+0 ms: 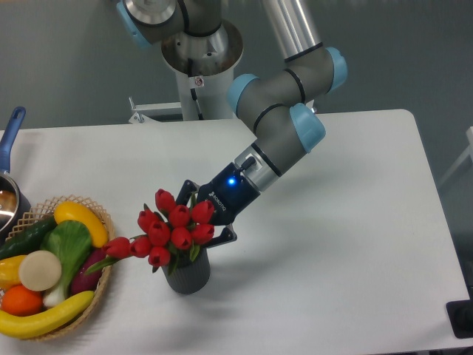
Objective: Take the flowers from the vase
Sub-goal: 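Close the gripper on the tulip stems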
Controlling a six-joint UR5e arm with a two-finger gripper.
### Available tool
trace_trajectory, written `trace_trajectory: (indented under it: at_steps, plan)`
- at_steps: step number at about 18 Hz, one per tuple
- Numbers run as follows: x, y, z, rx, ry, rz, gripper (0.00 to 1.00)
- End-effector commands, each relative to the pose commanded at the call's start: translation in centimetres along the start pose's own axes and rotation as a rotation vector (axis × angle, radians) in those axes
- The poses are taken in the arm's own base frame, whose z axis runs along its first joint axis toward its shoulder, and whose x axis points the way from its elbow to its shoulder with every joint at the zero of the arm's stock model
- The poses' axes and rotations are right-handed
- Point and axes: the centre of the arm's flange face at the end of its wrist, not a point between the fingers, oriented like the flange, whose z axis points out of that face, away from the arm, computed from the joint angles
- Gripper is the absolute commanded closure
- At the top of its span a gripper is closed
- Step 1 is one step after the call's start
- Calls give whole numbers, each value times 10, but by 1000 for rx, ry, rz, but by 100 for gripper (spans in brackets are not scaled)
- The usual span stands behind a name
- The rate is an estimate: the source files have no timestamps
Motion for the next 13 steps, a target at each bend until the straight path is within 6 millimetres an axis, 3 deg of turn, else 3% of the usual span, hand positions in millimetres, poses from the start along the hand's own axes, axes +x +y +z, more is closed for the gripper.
trace_trajectory:
  at_steps: [7, 13]
  plan:
    - [12, -33, -15, 9, -24, -47, 60]
    - [16, -49, -24, 22, -36, -66, 60]
